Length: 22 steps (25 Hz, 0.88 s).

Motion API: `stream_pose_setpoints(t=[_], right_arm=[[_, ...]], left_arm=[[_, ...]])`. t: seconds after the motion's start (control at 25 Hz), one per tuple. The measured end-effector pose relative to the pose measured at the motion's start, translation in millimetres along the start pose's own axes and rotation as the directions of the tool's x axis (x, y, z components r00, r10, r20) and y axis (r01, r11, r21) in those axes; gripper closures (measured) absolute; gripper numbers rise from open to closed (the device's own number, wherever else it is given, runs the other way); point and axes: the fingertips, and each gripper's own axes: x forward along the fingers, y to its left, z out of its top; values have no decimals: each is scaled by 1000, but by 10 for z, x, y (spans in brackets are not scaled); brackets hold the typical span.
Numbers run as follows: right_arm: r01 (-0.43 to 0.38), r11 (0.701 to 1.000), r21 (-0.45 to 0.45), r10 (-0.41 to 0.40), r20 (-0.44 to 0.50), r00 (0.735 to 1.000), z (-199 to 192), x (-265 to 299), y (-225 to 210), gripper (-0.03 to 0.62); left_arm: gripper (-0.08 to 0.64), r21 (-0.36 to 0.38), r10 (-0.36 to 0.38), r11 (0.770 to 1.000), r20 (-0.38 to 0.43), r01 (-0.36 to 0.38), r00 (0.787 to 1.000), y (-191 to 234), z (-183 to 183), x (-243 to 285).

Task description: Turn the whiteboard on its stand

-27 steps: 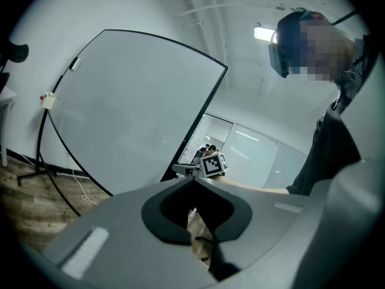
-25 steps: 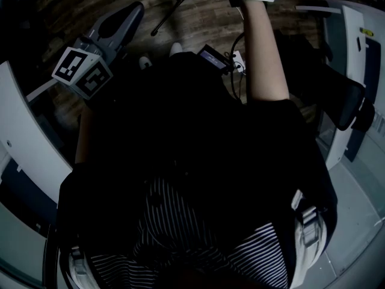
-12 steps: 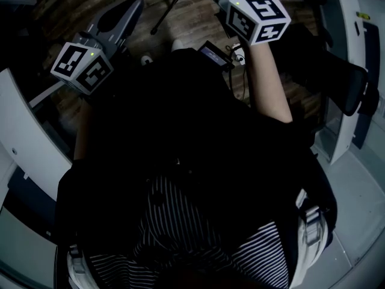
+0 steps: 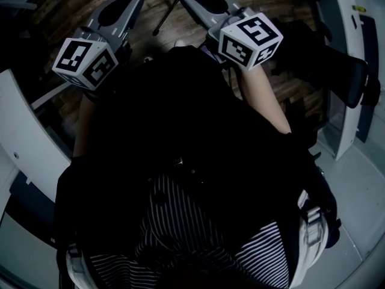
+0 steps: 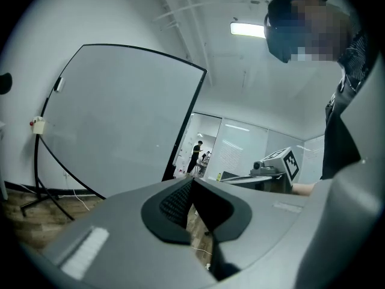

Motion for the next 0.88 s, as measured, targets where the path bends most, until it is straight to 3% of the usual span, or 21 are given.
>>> stream_pose_setpoints(t=[0.12, 0.44, 0.72, 0.88], right_arm=[[-4, 999, 38, 3, 23, 1000, 15, -39, 44, 591], [40, 999, -23, -39, 23, 999, 2, -166, 159, 592], [48, 999, -25, -48, 21, 999, -17, -148, 173, 592], [43, 999, -33, -43, 15, 999, -3, -75, 183, 592]], left_arm=[[558, -11, -15, 1000, 9, 15, 1000, -20, 1, 0], [555, 11, -131, 991, -2, 131, 991, -265, -13, 44], [557, 35, -138, 990, -28, 139, 990, -281, -69, 35], [557, 12, -143, 990, 1, 143, 990, -234, -25, 18]])
